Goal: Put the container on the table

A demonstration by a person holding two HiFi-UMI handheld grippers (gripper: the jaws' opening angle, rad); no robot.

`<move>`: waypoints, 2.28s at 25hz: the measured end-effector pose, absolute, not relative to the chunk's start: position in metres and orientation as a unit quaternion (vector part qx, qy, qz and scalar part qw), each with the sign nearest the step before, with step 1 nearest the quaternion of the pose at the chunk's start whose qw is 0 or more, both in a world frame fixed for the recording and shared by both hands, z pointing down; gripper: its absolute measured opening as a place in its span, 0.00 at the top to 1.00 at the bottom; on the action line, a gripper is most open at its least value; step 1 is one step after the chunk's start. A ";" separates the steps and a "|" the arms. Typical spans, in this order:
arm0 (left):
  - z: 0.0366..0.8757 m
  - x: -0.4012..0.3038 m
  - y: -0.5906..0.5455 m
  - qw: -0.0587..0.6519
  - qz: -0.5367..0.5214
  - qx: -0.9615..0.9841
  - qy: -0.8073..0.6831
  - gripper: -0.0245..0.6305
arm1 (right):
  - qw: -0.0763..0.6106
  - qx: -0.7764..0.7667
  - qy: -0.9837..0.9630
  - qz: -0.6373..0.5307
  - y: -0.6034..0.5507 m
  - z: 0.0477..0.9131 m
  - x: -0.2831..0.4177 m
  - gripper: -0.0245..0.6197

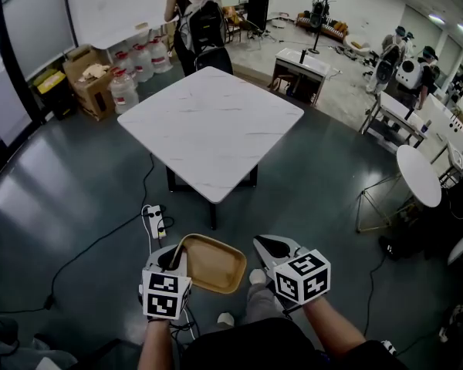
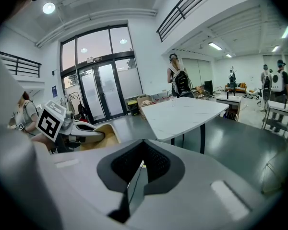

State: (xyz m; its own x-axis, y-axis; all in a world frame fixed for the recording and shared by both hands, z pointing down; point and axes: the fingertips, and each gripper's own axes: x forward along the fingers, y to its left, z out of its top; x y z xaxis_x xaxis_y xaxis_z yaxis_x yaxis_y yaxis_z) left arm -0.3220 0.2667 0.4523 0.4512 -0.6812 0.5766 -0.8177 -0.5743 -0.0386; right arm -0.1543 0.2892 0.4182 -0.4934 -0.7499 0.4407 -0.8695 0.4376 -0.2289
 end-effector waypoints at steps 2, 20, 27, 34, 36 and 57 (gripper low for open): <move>0.453 -0.316 0.254 0.125 0.274 0.840 -0.452 0.95 | 0.136 0.481 -0.839 0.217 0.277 0.420 -0.147 0.96; 0.458 -0.216 0.128 0.128 0.284 0.830 -0.463 0.95 | 0.131 0.454 -0.853 0.221 0.155 0.428 -0.054 0.96; 0.437 -0.160 0.081 0.116 0.286 0.828 -0.468 0.95 | 0.124 0.441 -0.863 0.214 0.108 0.408 -0.001 0.96; 0.438 -0.110 0.050 0.108 0.282 0.833 -0.464 0.95 | 0.136 0.438 -0.863 0.210 0.081 0.416 0.043 0.96; 0.441 -0.099 0.042 0.108 0.281 0.835 -0.461 0.95 | 0.135 0.441 -0.862 0.211 0.072 0.419 0.052 0.96; 0.432 -0.074 -0.090 0.103 0.255 0.829 -0.487 0.95 | 0.129 0.455 -0.857 0.204 -0.028 0.416 0.091 0.96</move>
State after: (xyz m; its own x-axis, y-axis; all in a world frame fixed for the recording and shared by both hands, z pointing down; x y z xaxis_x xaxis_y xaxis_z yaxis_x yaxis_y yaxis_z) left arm -0.0741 -0.0899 0.4323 0.3944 -0.7553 0.5234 -0.8604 -0.5036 -0.0784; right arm 0.0914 -0.0285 0.4157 -0.5531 -0.7267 0.4075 -0.8323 0.5033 -0.2321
